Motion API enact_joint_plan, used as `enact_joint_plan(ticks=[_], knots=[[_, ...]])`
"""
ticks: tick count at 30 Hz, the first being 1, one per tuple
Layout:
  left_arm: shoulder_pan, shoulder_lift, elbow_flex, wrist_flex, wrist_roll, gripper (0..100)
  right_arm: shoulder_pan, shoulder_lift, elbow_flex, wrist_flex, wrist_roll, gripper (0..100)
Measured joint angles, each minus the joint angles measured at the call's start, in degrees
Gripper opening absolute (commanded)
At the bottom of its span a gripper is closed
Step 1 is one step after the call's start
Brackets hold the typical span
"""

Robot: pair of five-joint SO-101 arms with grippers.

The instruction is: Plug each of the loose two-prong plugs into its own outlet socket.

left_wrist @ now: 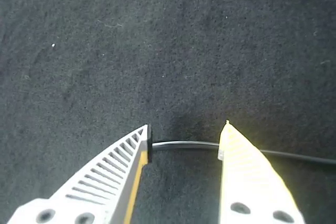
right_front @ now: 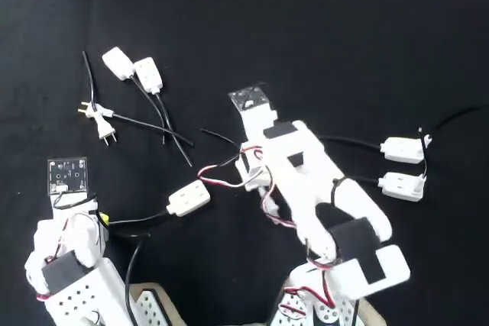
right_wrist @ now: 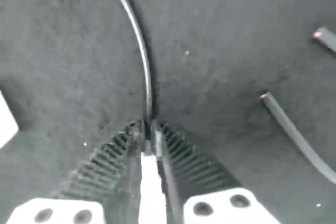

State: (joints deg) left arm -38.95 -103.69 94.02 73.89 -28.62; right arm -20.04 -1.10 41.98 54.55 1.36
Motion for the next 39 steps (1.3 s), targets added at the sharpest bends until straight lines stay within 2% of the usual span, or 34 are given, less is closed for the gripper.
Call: enact_joint_plan(ticks=[3, 11, 24, 30, 39], knots=[[0.0, 0.0, 0.0, 0.0, 0.0, 22, -0.26, 0.09, -0.35, 0.09, 0.0, 19.8], [0.0, 0.0, 0.0, 0.0, 0.0, 22, -0.44, -1.05, -0.53, 4.84, -0.44, 20.1], [0.0, 0.0, 0.0, 0.0, 0.0, 22, -5.36, -1.32, -0.53, 12.92, -0.7, 20.2], [0.0, 0.0, 0.0, 0.0, 0.0, 22, -8.7, -0.97, -4.48, 20.75, 3.6, 20.2], [0.0, 0.0, 0.0, 0.0, 0.0, 22, -8.88, 15.47, -14.42, 23.56, 3.87, 20.2]])
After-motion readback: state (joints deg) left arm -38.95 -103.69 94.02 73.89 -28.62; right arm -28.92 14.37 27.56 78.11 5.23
